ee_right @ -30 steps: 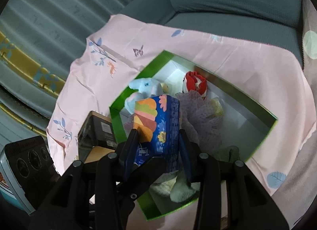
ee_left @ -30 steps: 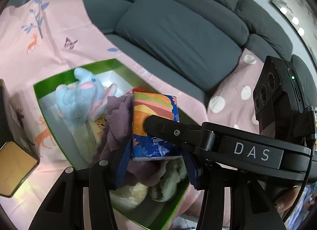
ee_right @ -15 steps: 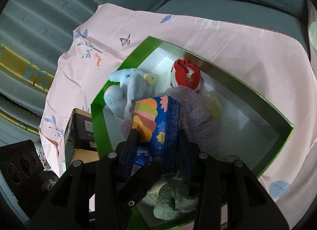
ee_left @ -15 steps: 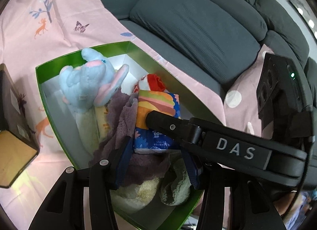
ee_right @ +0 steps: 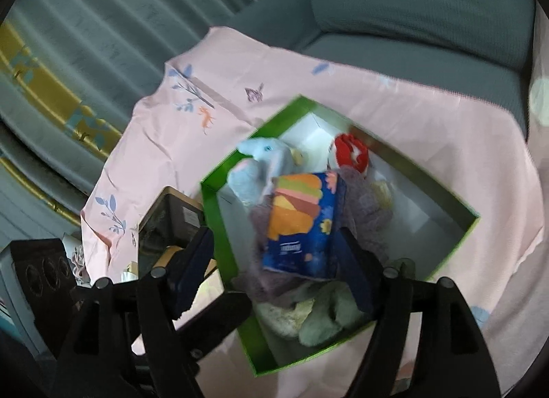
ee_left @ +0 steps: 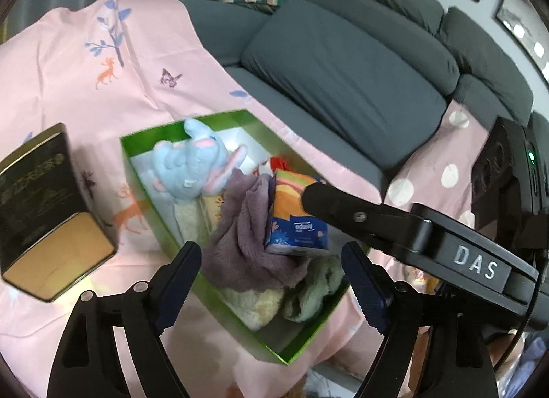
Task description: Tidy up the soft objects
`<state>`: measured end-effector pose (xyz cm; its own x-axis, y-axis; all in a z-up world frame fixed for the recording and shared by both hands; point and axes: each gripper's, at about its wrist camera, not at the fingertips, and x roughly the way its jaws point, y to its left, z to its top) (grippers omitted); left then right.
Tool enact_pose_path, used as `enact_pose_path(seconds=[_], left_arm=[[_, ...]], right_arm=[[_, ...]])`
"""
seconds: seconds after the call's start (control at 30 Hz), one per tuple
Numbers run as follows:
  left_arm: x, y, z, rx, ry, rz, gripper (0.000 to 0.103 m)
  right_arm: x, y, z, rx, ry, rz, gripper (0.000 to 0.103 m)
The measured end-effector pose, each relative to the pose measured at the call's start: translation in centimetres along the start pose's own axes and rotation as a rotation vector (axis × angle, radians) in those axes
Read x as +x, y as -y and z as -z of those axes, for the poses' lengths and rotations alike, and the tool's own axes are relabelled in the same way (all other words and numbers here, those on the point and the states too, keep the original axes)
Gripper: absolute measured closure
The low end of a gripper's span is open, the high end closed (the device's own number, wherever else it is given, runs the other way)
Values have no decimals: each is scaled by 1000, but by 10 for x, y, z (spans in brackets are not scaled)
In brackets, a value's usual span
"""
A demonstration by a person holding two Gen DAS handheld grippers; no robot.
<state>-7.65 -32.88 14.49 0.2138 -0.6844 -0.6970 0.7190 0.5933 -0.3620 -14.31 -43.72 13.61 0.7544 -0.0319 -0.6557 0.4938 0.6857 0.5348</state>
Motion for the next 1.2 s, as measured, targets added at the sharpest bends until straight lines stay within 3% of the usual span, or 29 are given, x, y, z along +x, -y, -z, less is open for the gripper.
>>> enact_pose_path(seconds=[0.3,0.37,0.47,0.7,0.9,1.2], left_arm=[[-49,0,4,-17,99,-16,18],[-57,-1,5,-15,116,-2,18],[-70,0,8,3,141,-49,18],[-91,4,14,34,173,-94,18],[-100,2,20,31,165,-56,18],[-100,0,23,16,152,-73,18]], right_arm=[[-52,-26,7,-51,147,18,19],[-64,-31,11,-69,184,33,10],[-79,-38,19,-83,234,63,7],[-93,-49,33,-105,275,90,4],[-92,-53,42,-98,268,95,4],[-90,-54,49,-99,253,123,4]])
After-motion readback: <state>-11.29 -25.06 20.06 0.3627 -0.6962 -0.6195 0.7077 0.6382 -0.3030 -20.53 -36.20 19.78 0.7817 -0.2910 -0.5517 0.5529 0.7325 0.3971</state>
